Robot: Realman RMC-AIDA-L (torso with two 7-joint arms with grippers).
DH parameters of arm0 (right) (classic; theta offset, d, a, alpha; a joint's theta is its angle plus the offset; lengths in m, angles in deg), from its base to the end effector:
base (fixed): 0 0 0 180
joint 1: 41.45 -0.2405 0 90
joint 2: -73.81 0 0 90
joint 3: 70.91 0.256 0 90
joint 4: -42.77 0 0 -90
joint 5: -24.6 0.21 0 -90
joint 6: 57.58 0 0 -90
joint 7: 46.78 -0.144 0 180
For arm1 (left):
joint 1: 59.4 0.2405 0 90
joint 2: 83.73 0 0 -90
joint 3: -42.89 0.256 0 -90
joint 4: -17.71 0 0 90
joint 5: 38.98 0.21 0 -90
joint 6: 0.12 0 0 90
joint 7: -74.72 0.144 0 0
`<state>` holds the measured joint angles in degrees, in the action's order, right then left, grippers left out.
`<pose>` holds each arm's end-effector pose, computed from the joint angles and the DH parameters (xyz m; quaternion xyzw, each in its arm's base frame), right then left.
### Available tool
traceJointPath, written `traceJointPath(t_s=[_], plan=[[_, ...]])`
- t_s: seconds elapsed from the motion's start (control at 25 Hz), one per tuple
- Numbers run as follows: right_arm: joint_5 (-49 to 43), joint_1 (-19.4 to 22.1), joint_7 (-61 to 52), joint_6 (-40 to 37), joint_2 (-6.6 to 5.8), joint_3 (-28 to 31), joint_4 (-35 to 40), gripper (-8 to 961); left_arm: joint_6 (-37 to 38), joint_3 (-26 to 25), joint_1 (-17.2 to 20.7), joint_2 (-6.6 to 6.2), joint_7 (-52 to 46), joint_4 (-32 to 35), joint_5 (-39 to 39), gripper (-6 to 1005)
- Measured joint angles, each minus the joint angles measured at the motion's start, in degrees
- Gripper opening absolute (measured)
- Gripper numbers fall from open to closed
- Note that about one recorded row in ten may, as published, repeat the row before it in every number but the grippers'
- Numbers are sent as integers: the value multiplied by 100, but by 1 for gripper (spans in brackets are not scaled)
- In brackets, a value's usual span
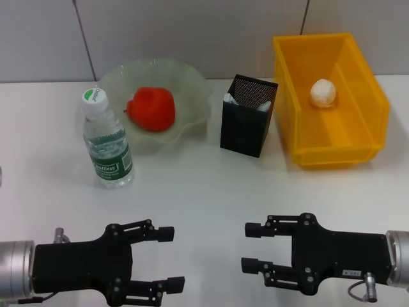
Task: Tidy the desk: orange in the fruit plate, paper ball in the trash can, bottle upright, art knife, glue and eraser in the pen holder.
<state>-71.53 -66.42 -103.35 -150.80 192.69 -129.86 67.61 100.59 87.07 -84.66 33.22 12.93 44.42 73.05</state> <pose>0.2594 0.2691 -0.0500 -0.9414 0.1085 0.3135 0.0607 -0.2798 0.2630 -0.0197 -0.9458 -0.1422 -0.2897 0.0360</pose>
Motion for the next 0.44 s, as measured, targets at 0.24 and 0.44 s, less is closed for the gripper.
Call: traceJointPath(t_s=[0.24, 0.44], plan=[[7, -64, 25, 103, 8, 6, -28, 557, -17, 3, -54, 20, 25, 1, 158, 863], [11, -100, 34, 119, 13, 6, -34, 557, -21, 3, -58, 20, 25, 1, 179, 864]])
